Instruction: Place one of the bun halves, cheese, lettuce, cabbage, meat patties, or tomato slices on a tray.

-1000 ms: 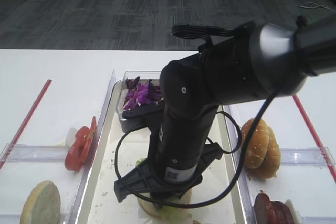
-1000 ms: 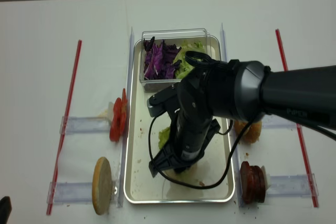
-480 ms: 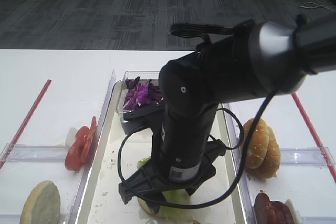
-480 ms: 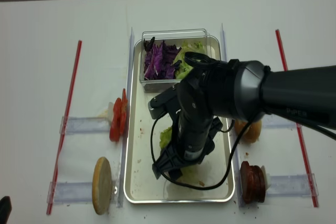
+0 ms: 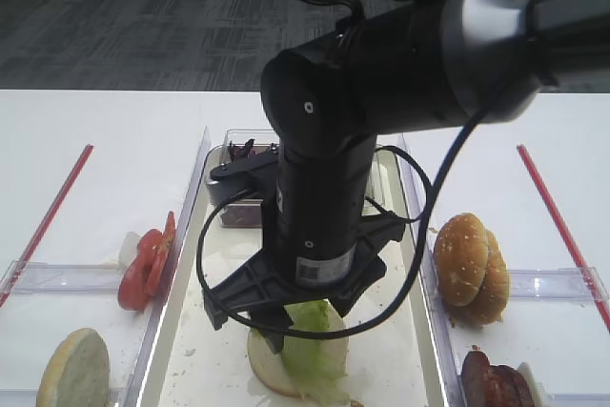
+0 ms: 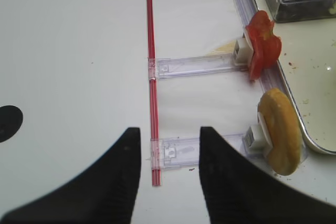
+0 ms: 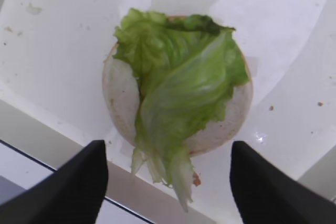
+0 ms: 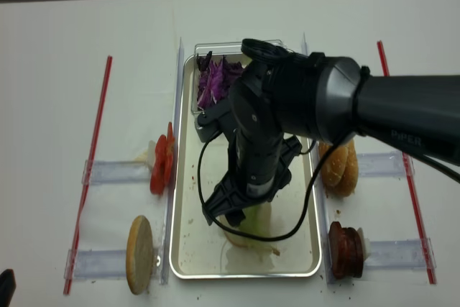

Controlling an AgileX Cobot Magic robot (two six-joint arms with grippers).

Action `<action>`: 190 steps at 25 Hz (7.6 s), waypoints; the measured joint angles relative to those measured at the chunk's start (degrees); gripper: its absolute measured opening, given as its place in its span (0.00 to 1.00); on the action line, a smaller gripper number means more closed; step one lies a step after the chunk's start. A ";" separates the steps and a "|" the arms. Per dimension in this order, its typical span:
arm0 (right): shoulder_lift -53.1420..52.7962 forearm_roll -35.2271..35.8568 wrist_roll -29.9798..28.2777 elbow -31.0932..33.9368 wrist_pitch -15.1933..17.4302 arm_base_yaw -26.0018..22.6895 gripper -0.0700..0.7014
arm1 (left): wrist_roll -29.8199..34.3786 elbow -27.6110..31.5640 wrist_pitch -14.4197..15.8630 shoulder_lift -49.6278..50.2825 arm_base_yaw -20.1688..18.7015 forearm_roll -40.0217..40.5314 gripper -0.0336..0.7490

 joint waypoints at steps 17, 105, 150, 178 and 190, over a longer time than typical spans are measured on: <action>0.00 -0.43 2.33 -12.17 10.98 0.00 0.74 | 0.00 0.00 -0.09 0.00 0.00 0.00 0.41; -12.56 -4.91 -6.00 -17.83 15.12 -44.33 0.74 | 0.00 0.00 -0.09 0.00 0.00 0.00 0.41; -87.02 -3.31 -11.43 33.42 16.81 -44.33 0.74 | 0.00 0.00 -0.09 0.00 0.00 0.00 0.41; -107.71 -6.78 -15.24 41.93 17.22 -44.33 0.74 | 0.00 0.00 -0.09 0.00 0.00 -0.05 0.41; -107.71 -7.42 -16.49 45.01 9.08 -44.33 0.74 | 0.00 0.00 -0.09 0.00 0.00 -0.05 0.41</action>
